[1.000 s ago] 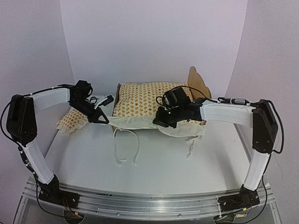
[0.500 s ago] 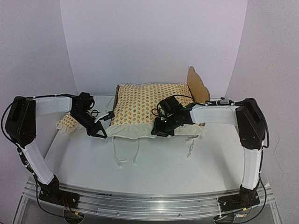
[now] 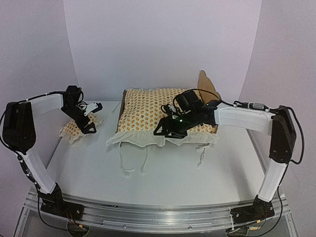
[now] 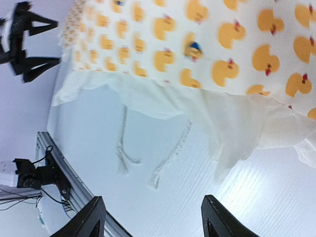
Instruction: Set up the pet bed
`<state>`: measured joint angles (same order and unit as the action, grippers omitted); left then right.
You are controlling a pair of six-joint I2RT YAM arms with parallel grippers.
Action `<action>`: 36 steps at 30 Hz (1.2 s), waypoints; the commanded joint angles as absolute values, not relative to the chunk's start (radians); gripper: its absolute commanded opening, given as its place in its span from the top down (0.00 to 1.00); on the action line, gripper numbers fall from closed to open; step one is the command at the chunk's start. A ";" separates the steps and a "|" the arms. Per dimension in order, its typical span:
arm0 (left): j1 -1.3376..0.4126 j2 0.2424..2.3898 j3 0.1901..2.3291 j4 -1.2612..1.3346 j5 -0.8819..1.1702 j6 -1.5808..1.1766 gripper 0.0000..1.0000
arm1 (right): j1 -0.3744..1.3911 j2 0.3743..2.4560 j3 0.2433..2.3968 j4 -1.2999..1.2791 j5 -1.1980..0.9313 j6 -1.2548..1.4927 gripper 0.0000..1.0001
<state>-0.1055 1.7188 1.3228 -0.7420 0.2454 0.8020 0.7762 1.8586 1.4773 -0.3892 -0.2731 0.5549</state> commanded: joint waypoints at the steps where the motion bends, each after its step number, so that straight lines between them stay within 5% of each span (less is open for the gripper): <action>1: -0.072 1.817 1.441 -0.569 0.017 0.655 0.00 | 0.784 1.754 1.496 -0.385 -0.335 0.475 0.33; 9: 0.042 2.114 1.753 -0.599 -0.114 0.539 0.02 | 0.802 1.764 1.537 -0.385 -0.331 0.450 0.34; 17: 0.082 2.231 1.701 -0.690 -0.017 0.572 0.04 | 0.812 1.763 1.532 -0.384 -0.300 0.453 0.34; 19: 0.083 2.264 1.687 -0.705 0.033 0.579 0.24 | 0.814 1.763 1.533 -0.384 -0.296 0.453 0.34; 23: 0.084 2.221 1.660 -0.732 0.187 0.599 0.97 | 0.813 1.757 1.546 -0.387 -0.287 0.451 0.34; 30: 0.013 1.803 1.549 -0.785 0.402 1.017 1.00 | 0.814 1.732 1.645 -0.448 -0.080 0.510 0.35; 36: -0.189 1.595 1.583 -1.025 0.328 1.482 1.00 | 0.817 1.849 1.939 -0.562 -0.059 0.496 0.27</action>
